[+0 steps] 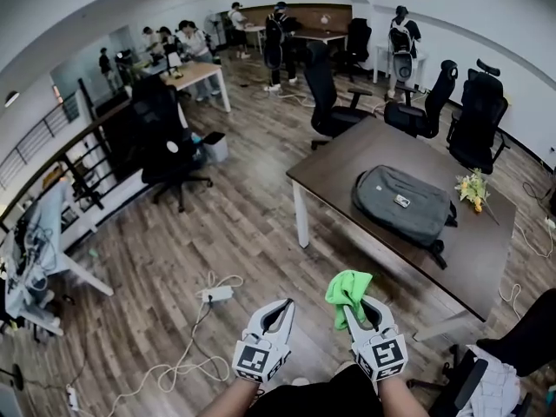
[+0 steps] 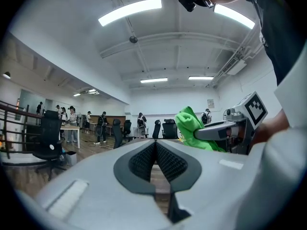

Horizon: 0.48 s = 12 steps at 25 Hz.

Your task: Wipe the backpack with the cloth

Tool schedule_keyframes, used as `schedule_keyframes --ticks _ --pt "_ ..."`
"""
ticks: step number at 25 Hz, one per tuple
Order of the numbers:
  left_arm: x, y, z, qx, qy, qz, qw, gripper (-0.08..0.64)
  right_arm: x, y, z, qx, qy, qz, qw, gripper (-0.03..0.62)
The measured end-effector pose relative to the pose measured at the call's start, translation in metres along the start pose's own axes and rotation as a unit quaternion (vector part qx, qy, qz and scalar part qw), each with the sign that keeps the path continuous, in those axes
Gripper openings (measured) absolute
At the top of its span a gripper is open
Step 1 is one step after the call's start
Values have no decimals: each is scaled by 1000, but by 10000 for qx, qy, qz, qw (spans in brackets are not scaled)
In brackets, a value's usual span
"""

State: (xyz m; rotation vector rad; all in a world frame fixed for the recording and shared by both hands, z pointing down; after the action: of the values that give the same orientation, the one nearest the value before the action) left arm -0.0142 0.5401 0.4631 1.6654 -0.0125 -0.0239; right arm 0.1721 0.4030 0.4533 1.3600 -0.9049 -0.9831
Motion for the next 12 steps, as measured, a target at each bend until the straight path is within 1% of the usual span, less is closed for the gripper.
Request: schedule_keyframes --ticks 3,7,12 --pt "-5 13 16 -42 9 -39 10000 18 12 14 11 -167 -41 -1 9999 101" --pt "-17 22 54 -62 -59 -102 9999 18 48 19 30 -137 104 75 9998 101" --pt "-29 25 113 -2 -113 -136 9998 18 99 20 60 -205 48 -123 9997 101"
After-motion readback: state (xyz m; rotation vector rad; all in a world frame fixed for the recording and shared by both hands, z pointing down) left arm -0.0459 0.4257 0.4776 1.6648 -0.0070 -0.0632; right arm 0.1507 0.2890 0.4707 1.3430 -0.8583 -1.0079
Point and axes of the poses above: the fingertips, and each gripper's own axes: z forward along the fingers, x to its right, y out of its underside, the point moved 9 cm from there along -z, backward along the fingers, and after that the axes turned 6 degrees about x, right-handed, at the moved point
